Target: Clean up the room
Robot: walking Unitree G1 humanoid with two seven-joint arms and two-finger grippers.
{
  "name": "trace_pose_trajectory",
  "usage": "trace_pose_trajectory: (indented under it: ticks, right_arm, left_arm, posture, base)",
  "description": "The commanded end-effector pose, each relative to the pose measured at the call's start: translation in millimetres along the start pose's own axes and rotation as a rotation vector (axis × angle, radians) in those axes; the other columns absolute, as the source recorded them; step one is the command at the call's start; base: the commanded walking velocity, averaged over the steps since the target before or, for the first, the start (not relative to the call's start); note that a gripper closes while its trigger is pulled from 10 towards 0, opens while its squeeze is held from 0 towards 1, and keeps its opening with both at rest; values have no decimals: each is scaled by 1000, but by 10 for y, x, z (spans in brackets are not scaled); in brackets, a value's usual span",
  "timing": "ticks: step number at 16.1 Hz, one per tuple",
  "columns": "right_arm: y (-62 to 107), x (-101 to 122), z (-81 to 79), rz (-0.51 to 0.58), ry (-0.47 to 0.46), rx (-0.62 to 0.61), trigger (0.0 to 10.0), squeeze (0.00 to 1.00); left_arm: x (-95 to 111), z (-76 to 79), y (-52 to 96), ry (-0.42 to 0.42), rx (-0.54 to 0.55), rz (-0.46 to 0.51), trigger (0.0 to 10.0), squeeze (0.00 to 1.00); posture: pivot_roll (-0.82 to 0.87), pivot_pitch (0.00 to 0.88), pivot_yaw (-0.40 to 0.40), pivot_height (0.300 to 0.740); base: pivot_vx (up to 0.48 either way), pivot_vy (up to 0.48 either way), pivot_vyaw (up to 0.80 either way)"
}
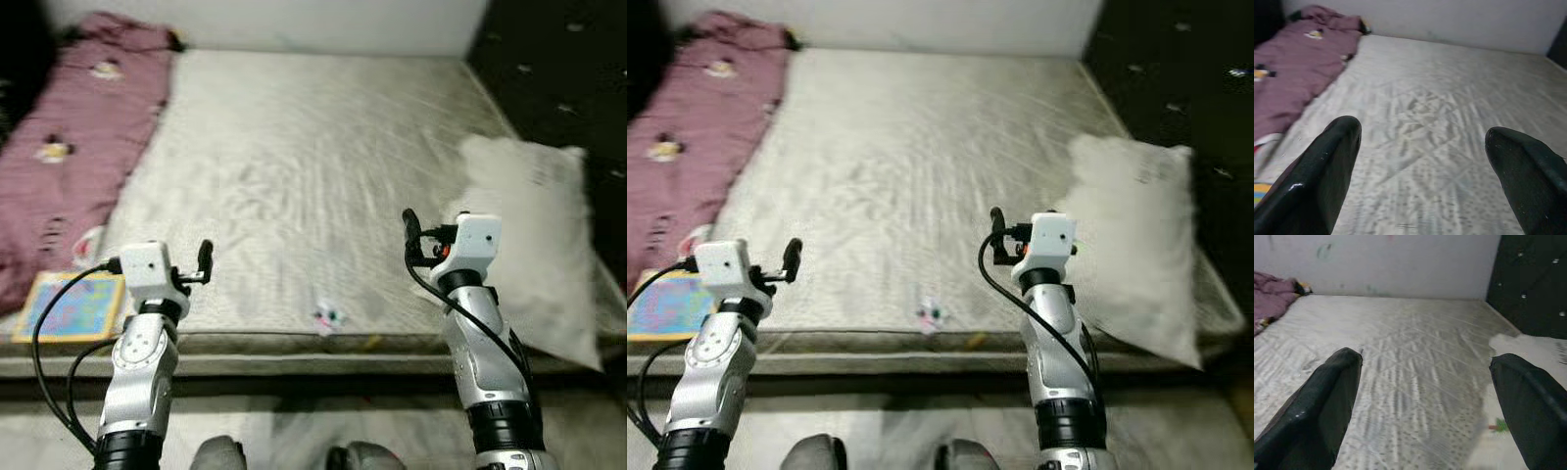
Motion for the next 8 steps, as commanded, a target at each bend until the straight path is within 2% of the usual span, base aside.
trace_pose_trajectory:
  ticks: [1,8]
  right_arm:
    - [-4,65,-20,17,5,8,10000,0]
    - [4,88,-95,31,4,62,10000,0]
  left_arm:
    - [52,-35,5,0,9,12,10000,0]
    - [13,-22,-13,-14,17,-12,10000,0]
  posture:
    - [24,72,-44,740]
    - [21,68,-43,731]
  base:
    - [0,0,0]
    - [0,0,0]
Point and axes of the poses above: a point about 5 cm out from each wrist's last joint towards the gripper, its own y axis pointing back from the gripper into the wrist, its own x axis along the axis of the wrist's last joint, z = x × y, the point moved 4 cm from there along -y, pointing out of the wrist towards the gripper, and after that the axes turned 13 degrees about y, right-handed, at the moved point
